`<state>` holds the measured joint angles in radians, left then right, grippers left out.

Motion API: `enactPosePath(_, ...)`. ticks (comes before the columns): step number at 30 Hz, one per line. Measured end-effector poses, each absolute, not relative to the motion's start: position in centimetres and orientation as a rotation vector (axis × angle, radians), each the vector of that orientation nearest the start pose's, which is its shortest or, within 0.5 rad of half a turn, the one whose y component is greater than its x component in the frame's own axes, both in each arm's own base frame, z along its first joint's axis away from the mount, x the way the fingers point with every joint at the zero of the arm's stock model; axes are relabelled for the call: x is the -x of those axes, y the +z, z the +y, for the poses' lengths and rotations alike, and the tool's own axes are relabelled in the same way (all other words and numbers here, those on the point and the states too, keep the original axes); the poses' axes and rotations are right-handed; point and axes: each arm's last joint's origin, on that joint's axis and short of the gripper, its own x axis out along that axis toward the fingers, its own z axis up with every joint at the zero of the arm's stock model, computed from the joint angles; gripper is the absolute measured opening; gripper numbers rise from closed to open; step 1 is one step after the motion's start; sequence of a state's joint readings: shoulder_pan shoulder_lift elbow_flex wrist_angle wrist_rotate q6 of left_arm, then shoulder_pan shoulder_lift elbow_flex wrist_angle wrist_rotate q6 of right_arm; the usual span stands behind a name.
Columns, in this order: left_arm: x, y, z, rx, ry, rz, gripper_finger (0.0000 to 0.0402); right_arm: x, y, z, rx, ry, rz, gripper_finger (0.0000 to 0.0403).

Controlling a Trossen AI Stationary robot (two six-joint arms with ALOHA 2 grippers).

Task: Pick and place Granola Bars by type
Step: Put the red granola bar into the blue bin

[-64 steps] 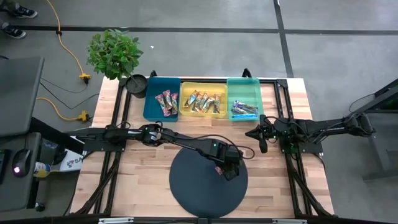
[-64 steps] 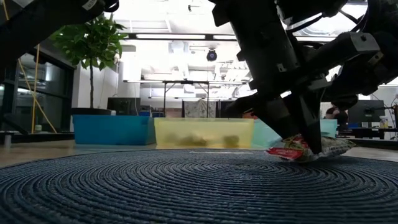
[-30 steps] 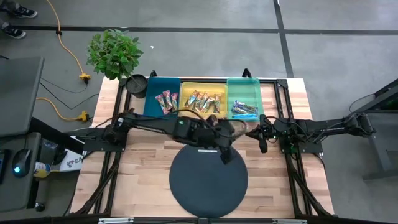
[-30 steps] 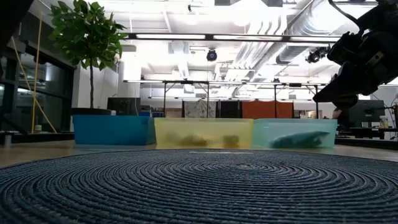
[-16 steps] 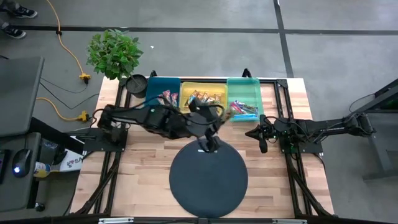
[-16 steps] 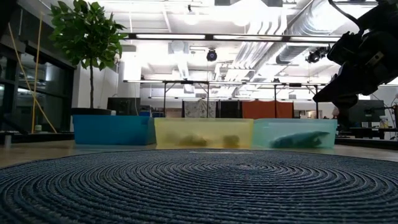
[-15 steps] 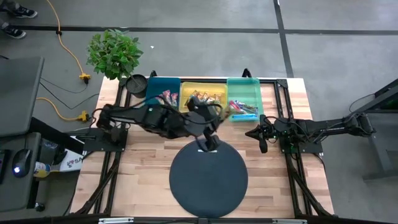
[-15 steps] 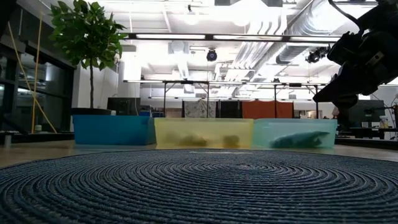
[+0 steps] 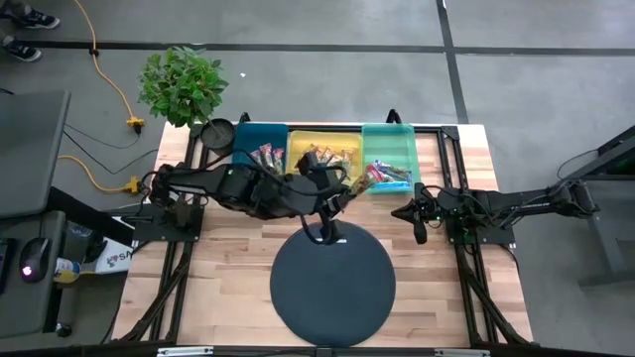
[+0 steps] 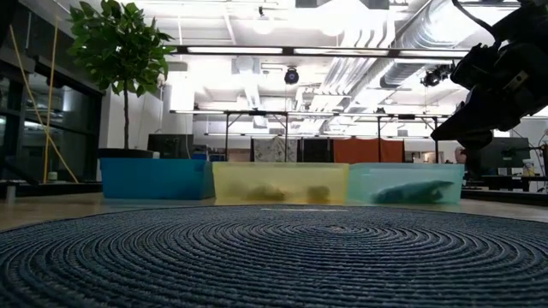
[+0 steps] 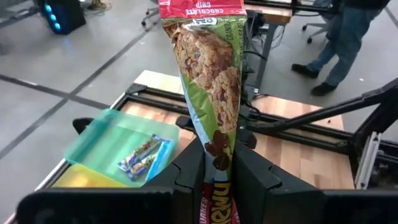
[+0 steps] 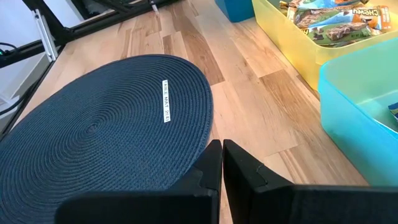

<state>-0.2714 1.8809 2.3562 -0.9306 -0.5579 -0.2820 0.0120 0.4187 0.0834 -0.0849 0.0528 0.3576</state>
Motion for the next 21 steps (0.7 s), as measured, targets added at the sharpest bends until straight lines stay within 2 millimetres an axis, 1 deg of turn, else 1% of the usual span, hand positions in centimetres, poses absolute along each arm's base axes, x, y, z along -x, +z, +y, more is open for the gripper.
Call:
enactPosePath(2,-36.2,48.1,-8.4,0.074,0.335,0.375,0.0062,-11.8,14.7,0.0,-0.339,-0.115,0.408,0.0000)
enactPosePath(5,-35.1,48.9,-8.1,0.070,0.343,0.369,0.0062,-11.8,14.8,0.0,-0.339,-0.115,0.407,0.0000)
enactPosePath(9,-32.2,50.9,-7.2,0.055,0.388,0.337,0.0062,-11.8,14.7,0.0,-0.339,-0.115,0.409,0.0000)
enactPosePath(12,-30.4,51.9,-6.6,0.052,0.398,0.327,0.0062,-11.8,14.7,0.0,-0.339,-0.115,0.408,0.0000)
enactPosePath(21,-26.2,53.0,-5.7,0.021,0.402,0.379,0.0062,-11.8,14.7,0.0,-0.339,-0.115,0.408,0.0000)
